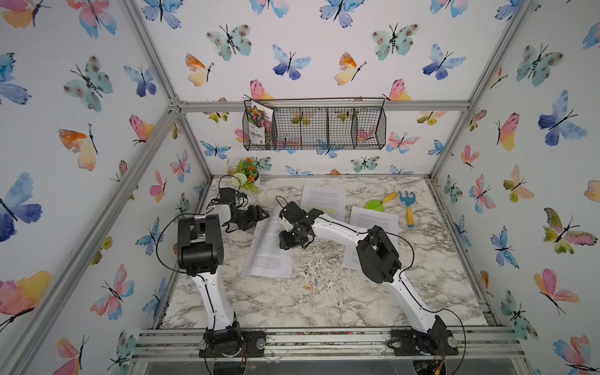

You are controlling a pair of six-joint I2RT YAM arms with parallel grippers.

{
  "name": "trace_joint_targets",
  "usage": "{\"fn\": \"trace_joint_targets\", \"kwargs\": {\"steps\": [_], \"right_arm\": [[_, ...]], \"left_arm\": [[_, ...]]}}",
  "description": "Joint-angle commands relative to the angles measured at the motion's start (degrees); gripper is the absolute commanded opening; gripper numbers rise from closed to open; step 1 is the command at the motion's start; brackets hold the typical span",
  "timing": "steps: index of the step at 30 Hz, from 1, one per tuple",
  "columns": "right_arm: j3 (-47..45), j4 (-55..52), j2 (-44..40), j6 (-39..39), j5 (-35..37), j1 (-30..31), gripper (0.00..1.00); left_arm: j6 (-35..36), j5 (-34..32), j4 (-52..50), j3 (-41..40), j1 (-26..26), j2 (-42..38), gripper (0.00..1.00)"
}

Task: Unclip the paperclips from the documents
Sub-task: Pick up the document from the center of the board.

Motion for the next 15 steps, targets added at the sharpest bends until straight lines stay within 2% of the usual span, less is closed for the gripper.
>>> {"fn": "trace_joint_targets", "kwargs": {"steps": [1, 6, 11, 15], "right_arm": [[-4.14, -3.81, 5.18, 0.54, -1.22, 0.66, 0.5], [-5.33, -3.25, 4.65, 0.68, -1.43, 0.66, 0.49], [-5.77, -3.02, 4.74, 0.97, -2.14, 0.66, 0.48], [-5.95, -2.67, 4.82, 1.13, -2.51, 0.66, 0.48]], "left_arm": [[2.96, 4.75, -6.9, 2.02, 1.25, -0.09, 0.71], [3.56, 10.26, -6.4, -0.97, 4.76, -1.75, 0.85], [3.75, 15.89, -3.75, -4.85, 8.11, -4.46, 0.89], [4.8, 19.81, -2.76, -6.89, 8.72, -6.01, 0.93]]}}
